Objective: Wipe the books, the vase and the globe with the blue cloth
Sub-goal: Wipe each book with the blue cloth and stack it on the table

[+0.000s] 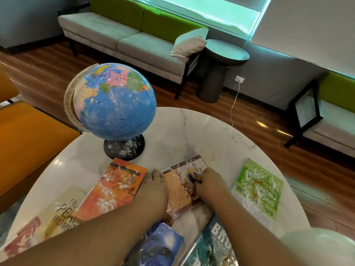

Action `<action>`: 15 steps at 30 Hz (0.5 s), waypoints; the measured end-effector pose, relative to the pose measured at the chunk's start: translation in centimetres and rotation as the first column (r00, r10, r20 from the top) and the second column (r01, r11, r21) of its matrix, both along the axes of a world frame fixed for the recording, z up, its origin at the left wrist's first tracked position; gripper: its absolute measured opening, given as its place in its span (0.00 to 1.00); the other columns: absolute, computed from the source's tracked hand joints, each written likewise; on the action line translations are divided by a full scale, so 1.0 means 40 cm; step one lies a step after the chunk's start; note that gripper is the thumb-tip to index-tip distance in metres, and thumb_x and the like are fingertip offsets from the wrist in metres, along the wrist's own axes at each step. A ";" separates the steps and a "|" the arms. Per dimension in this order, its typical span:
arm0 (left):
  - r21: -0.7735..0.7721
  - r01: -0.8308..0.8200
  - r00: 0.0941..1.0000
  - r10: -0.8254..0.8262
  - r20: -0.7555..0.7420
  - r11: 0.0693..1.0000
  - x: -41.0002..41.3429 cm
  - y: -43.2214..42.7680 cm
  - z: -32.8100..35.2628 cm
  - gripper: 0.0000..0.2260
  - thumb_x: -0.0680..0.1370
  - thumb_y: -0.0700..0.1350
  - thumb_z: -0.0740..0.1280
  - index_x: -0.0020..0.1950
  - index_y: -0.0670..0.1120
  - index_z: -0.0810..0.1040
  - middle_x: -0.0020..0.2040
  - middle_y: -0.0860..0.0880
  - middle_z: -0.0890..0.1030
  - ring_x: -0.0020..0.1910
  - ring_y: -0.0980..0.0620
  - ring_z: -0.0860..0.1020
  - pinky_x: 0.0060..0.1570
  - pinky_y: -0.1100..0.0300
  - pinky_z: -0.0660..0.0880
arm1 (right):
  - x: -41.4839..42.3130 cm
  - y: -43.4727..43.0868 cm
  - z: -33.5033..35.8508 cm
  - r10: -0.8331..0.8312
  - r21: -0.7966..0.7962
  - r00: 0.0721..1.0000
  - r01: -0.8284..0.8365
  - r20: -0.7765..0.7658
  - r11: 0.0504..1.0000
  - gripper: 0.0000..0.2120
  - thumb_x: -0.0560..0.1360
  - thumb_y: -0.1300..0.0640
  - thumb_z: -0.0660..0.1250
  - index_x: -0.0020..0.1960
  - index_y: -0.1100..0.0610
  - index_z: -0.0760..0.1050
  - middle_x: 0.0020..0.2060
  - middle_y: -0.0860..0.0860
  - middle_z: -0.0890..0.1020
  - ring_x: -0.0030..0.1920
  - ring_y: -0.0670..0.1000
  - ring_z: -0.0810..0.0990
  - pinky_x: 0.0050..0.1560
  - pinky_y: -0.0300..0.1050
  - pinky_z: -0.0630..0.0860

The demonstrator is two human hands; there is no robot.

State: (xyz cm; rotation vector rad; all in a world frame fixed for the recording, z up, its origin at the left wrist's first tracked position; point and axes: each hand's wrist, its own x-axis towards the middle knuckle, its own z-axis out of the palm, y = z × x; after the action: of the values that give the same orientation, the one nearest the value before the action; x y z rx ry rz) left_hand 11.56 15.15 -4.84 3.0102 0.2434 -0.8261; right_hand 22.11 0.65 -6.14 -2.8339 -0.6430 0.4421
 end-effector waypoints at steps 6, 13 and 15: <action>-0.001 0.004 1.000 -0.004 0.021 1.000 -0.004 -0.003 0.001 0.57 0.70 0.65 0.70 0.75 0.32 0.38 0.77 0.33 0.42 0.77 0.37 0.43 0.75 0.49 0.43 | 0.005 -0.014 0.003 0.071 0.011 0.996 -0.070 -0.058 0.997 0.15 0.78 0.52 0.62 0.63 0.48 0.78 0.40 0.45 0.68 0.41 0.45 0.68 0.38 0.34 0.64; 0.017 0.008 1.000 -0.008 0.009 1.000 0.002 -0.003 -0.006 0.58 0.69 0.66 0.70 0.75 0.32 0.37 0.77 0.33 0.41 0.77 0.37 0.43 0.76 0.49 0.44 | -0.024 -0.002 -0.007 0.151 0.032 0.985 -0.149 -0.079 0.988 0.13 0.78 0.50 0.62 0.60 0.51 0.77 0.38 0.42 0.68 0.38 0.41 0.69 0.38 0.30 0.66; 0.003 0.000 1.000 0.000 0.015 1.000 0.000 0.000 -0.004 0.58 0.69 0.65 0.71 0.75 0.32 0.37 0.77 0.33 0.41 0.77 0.37 0.43 0.76 0.49 0.44 | -0.004 -0.013 0.003 0.076 0.013 0.993 -0.075 -0.087 0.997 0.12 0.77 0.52 0.64 0.58 0.48 0.80 0.40 0.42 0.68 0.43 0.45 0.71 0.44 0.36 0.68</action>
State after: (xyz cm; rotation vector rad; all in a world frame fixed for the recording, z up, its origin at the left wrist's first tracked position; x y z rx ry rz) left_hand 11.54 15.14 -4.98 3.0183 0.2440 -0.8031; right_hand 21.95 0.11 -6.02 -2.7703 -0.7348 0.5704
